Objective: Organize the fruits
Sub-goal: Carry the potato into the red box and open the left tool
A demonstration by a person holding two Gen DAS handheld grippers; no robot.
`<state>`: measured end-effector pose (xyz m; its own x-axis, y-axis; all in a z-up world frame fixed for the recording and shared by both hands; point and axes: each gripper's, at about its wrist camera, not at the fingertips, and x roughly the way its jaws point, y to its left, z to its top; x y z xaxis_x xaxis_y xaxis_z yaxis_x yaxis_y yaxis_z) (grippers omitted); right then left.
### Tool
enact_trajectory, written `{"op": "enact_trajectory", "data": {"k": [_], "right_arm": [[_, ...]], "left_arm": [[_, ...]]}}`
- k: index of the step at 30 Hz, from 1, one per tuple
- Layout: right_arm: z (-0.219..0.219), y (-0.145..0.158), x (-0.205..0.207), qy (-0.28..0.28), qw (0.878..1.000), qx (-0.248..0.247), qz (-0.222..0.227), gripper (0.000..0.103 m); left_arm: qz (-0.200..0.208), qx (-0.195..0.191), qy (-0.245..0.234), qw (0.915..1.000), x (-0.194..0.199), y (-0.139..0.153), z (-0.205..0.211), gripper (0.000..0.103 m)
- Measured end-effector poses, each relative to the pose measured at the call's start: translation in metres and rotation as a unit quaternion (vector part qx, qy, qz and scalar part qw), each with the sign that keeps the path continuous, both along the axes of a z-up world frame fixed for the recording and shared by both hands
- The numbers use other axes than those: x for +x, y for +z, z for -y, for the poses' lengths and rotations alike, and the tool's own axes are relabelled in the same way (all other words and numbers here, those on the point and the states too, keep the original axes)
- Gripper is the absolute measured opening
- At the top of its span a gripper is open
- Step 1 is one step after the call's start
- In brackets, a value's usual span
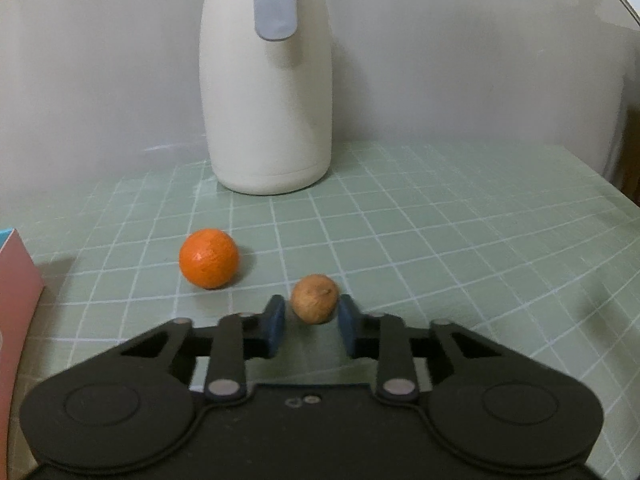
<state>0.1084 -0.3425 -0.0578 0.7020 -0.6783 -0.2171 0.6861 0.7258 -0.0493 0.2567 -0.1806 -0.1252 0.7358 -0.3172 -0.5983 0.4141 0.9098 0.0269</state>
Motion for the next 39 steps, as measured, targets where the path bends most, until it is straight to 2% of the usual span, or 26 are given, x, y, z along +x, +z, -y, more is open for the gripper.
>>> {"op": "enact_trajectory", "data": {"k": [6, 11, 21, 28, 35, 39], "right_arm": [[0.002, 0.0, 0.001, 0.011, 1.0, 0.002, -0.004, 0.103], [-0.002, -0.001, 0.003, 0.014, 1.0, -0.006, -0.004, 0.103], [-0.021, -0.005, 0.006, 0.043, 0.999, -0.015, -0.007, 0.103], [-0.053, -0.011, 0.016, 0.106, 0.994, -0.02, -0.021, 0.103], [-0.093, -0.018, 0.027, 0.184, 0.982, -0.019, -0.034, 0.103], [-0.114, -0.02, 0.034, 0.217, 0.975, -0.021, -0.041, 0.103]], "left_arm": [[0.011, 0.002, -0.002, 0.9999, -0.006, 0.002, -0.008, 0.016], [0.029, -0.004, 0.007, 0.9995, -0.02, 0.016, -0.012, 0.016], [0.081, 0.006, 0.094, 0.9922, -0.049, 0.053, -0.077, 0.016], [0.102, 0.039, 0.177, 0.9781, -0.054, 0.062, -0.139, 0.016], [0.082, 0.057, 0.266, 0.9587, -0.051, 0.057, -0.201, 0.016], [0.064, 0.073, 0.297, 0.95, -0.05, 0.048, -0.224, 0.018]]}}
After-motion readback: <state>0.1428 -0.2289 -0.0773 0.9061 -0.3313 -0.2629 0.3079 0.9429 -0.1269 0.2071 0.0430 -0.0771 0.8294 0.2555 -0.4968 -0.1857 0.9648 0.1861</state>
